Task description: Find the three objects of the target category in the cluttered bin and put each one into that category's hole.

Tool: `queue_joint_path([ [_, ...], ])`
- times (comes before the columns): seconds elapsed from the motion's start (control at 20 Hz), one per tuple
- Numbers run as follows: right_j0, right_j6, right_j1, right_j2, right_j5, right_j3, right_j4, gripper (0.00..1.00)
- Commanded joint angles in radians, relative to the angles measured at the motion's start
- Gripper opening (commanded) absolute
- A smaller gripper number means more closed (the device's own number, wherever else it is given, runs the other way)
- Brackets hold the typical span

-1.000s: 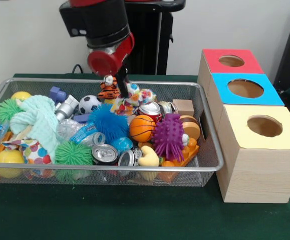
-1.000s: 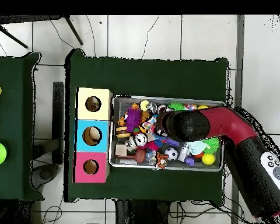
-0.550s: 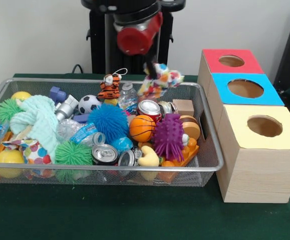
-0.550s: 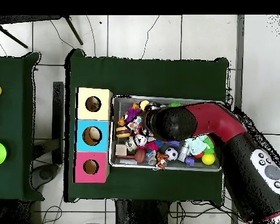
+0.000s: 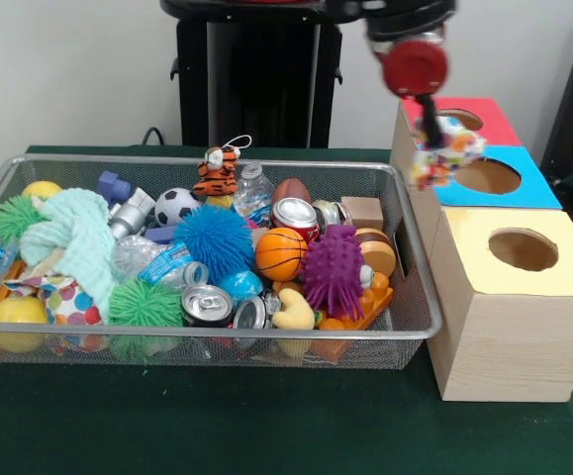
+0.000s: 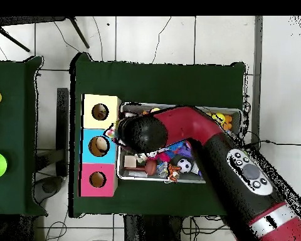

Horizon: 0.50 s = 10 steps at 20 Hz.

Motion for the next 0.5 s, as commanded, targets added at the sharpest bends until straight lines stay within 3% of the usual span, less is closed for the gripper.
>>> queue_joint_path([
  [0.05, 0.061, 0.289, 0.023, -0.069, -0.132, 0.015, 0.035, 0.00],
  [0.5, 0.148, 0.260, 0.086, -0.167, -0.156, -0.130, 0.084, 0.00],
])
